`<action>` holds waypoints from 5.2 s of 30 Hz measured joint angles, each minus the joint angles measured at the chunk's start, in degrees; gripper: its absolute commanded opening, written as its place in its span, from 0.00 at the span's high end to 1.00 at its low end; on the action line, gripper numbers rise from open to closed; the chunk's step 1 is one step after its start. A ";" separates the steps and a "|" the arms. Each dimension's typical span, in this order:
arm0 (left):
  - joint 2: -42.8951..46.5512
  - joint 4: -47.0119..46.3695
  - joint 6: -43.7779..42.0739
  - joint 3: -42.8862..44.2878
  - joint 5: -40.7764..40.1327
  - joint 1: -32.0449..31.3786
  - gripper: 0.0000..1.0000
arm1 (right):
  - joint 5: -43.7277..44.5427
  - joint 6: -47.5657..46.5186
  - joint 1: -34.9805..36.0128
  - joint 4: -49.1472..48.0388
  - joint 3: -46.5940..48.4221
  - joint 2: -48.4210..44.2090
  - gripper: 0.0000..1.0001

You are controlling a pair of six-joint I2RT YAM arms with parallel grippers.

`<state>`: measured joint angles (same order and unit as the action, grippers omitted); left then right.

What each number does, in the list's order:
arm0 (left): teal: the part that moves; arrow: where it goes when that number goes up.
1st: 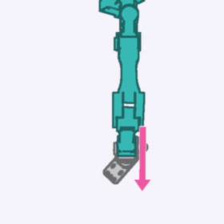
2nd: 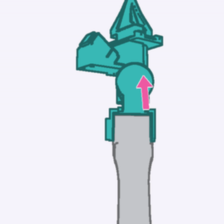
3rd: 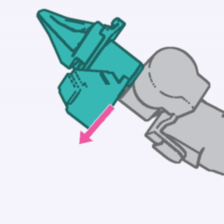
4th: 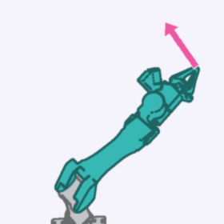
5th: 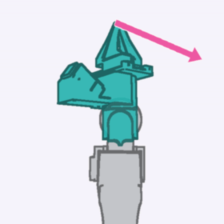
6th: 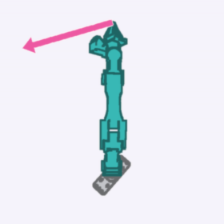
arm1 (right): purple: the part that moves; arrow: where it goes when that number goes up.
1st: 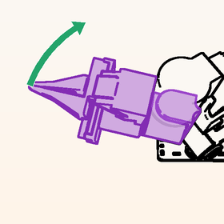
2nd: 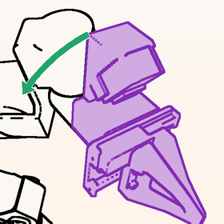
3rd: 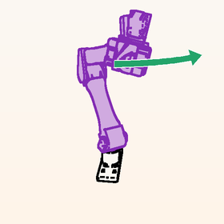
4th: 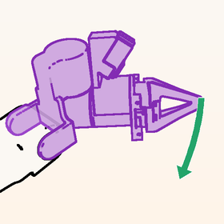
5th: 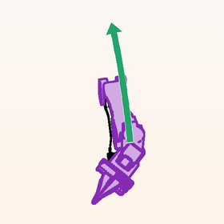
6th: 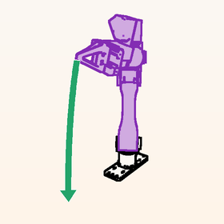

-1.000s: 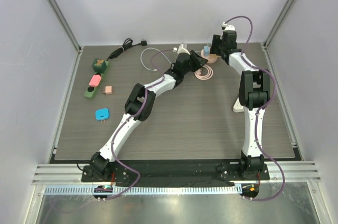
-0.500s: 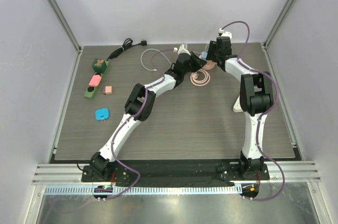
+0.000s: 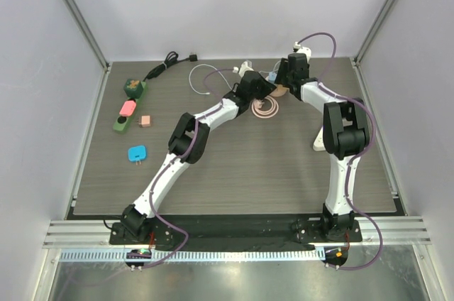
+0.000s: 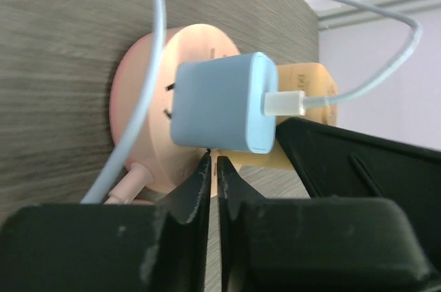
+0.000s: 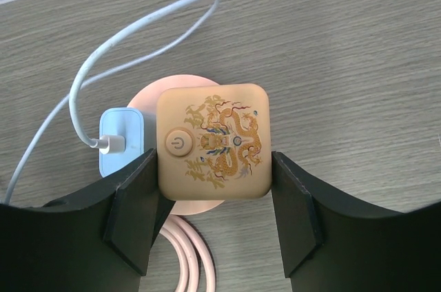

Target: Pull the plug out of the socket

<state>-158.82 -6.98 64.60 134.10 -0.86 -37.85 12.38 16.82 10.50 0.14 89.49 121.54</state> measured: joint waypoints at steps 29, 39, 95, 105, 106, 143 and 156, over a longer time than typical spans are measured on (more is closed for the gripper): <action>-2.36 21.75 9.14 13.11 -6.21 -1.14 1.00 | 6.60 4.44 3.32 12.92 3.96 -2.60 0.99; -2.38 21.44 7.56 13.51 -7.19 -1.53 1.00 | 6.05 6.78 2.84 19.39 7.58 -1.81 0.99; -1.55 19.80 -10.19 9.57 -0.94 1.49 0.95 | 4.59 -1.55 7.08 17.51 3.98 -6.03 0.99; 11.80 1.73 -18.75 -14.08 7.67 1.51 0.44 | -6.58 1.75 -1.03 13.57 -1.42 -6.82 0.99; 12.59 -0.35 -19.06 -15.15 8.87 1.55 0.40 | -7.74 1.90 -2.16 12.83 -1.64 -6.82 0.99; 4.13 7.21 -23.02 -0.79 29.42 6.62 0.32 | -29.57 9.07 -13.64 4.15 -8.83 -8.24 0.99; -1.40 6.43 -18.32 5.49 26.08 6.29 0.36 | -31.17 9.18 -13.75 4.13 -8.83 -8.04 0.99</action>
<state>-160.22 -0.56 46.28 139.59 25.21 -31.55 -18.79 26.00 -3.25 4.27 80.66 113.49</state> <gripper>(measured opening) 0.658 0.640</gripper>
